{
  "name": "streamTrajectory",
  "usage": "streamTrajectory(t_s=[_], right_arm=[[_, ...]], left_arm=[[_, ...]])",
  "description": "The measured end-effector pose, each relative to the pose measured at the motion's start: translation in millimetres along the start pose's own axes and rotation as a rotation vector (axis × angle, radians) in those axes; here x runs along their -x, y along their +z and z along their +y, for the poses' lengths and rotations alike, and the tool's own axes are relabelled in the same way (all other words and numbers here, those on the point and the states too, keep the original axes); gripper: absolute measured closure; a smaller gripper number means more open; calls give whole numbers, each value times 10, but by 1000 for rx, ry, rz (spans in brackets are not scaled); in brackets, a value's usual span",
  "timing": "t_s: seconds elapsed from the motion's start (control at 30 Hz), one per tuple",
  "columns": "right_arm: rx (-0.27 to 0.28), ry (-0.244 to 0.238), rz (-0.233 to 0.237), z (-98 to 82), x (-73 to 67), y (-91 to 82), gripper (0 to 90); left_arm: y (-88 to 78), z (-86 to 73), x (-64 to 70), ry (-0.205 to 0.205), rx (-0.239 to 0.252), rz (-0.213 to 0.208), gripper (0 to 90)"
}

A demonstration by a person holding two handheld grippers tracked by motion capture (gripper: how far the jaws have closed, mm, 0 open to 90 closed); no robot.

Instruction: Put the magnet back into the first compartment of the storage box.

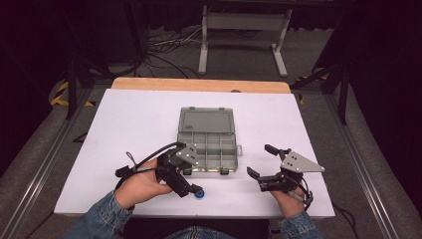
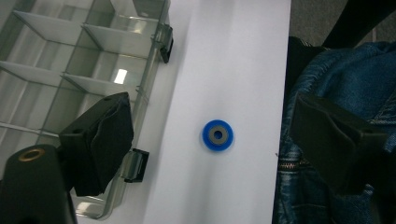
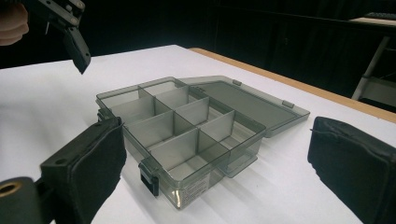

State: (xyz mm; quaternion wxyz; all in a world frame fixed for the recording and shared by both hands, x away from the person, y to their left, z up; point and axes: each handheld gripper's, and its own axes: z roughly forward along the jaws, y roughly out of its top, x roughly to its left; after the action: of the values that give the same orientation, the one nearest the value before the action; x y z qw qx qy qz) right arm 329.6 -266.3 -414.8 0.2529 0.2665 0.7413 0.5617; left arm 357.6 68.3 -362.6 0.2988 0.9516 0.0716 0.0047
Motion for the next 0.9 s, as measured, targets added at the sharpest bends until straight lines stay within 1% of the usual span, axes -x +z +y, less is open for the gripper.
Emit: streamTrajectory(t_s=[0.13,0.3,0.33,0.4,0.43,0.47,0.5,0.6,0.67,0.7,0.73,0.87,0.9], right_arm=[[-1,0,1,1,0,-1,52],[2,-3,2,3,1,-3,52],[2,-1,3,3,1,-2,52],[1,-1,4,2,0,-1,52],[1,-2,4,2,0,-1,52],[1,-1,4,2,0,0,52],[0,1,5,2,0,0,52],[0,1,6,1,0,0,52],[-1,0,6,1,0,2,52],[0,1,7,0,0,4,52],[0,0,7,0,0,5,52],[0,1,11,-1,1,7,52],[0,1,11,-1,1,7,52]], left_arm=[[80,-7,-1,1,-12,-3,162],[205,-30,-12,-1,-43,-26,167],[220,-32,-17,6,-51,-31,168],[257,-40,-10,-4,-59,-36,174],[274,-40,-15,3,-67,-40,176],[296,-45,-12,-5,-72,-41,177],[314,-45,-20,4,-78,-46,177],[354,-53,-19,-3,-87,-48,178],[390,-61,-22,-1,-97,-59,178],[404,-64,-24,4,-103,-60,179],[424,-70,-17,-4,-110,-58,182],[505,-75,-3,-2,-137,-65,183],[505,-75,-3,-2,-137,-65,184]])
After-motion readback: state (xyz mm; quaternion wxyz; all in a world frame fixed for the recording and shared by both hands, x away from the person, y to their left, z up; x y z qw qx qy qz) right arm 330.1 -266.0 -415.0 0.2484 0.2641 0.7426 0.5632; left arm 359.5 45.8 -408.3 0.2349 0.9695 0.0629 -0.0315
